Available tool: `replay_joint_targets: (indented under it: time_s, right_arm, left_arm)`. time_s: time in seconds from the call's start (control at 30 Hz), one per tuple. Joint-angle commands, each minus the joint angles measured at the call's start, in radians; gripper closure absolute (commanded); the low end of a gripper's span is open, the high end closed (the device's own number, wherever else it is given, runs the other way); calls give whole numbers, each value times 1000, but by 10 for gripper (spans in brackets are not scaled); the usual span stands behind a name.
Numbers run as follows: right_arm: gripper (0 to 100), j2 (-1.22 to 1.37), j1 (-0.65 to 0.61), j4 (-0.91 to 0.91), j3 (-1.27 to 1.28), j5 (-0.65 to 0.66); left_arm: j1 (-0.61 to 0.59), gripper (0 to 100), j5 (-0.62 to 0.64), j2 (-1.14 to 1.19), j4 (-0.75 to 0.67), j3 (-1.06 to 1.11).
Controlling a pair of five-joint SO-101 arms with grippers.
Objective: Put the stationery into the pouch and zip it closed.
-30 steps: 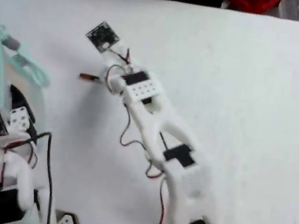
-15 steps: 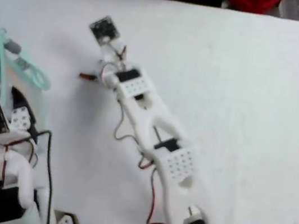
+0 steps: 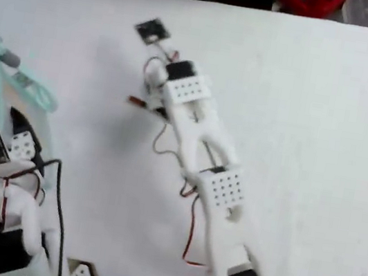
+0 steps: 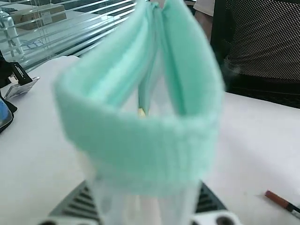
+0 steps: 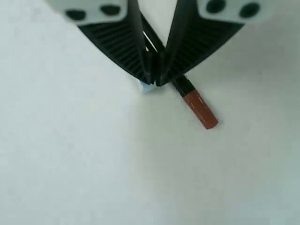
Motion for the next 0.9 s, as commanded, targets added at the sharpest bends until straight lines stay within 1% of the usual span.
replay_joint_targets:
  time_s: [0.0, 0.07, 0.23, 0.3, 0.4, 0.47, 0.57, 0.63, 0.7, 0.77, 0.87]
  right_arm:
    - [981, 1, 36, 234, -64, 143]
    - [981, 16, 28, 312, -57, 206]
    - [981, -12, 104, 308, 130, 221]
    - [981, -58, 124, 308, 230, 279]
    - [981, -200, 130, 306, 377, 342]
    - [981, -348, 127, 305, 468, 361]
    - [981, -595, 125, 275, 580, 431]
    - [981, -734, 136, 193, 643, 473]
    - [981, -819, 163, 42, 729, 480]
    - [981, -845, 177, -160, 825, 451]
    - [981, -814, 171, -507, 1005, 402]
  left_arm:
    - [22, 976, 6, -12, -15, -32]
    - [64, 976, 6, -12, -11, -40]
    - [179, 976, 6, -12, -15, -49]
    - [216, 976, 6, -12, -15, -48]
    - [294, 976, 6, -12, -15, -49]
    - [361, 976, 6, -12, -15, -49]
    - [469, 976, 6, -12, -18, -51]
    - [532, 976, 6, -12, -52, -49]
    - [579, 976, 6, -12, -98, -44]
    - [593, 976, 6, -12, -114, -44]
    - [590, 976, 6, -12, -98, -34]
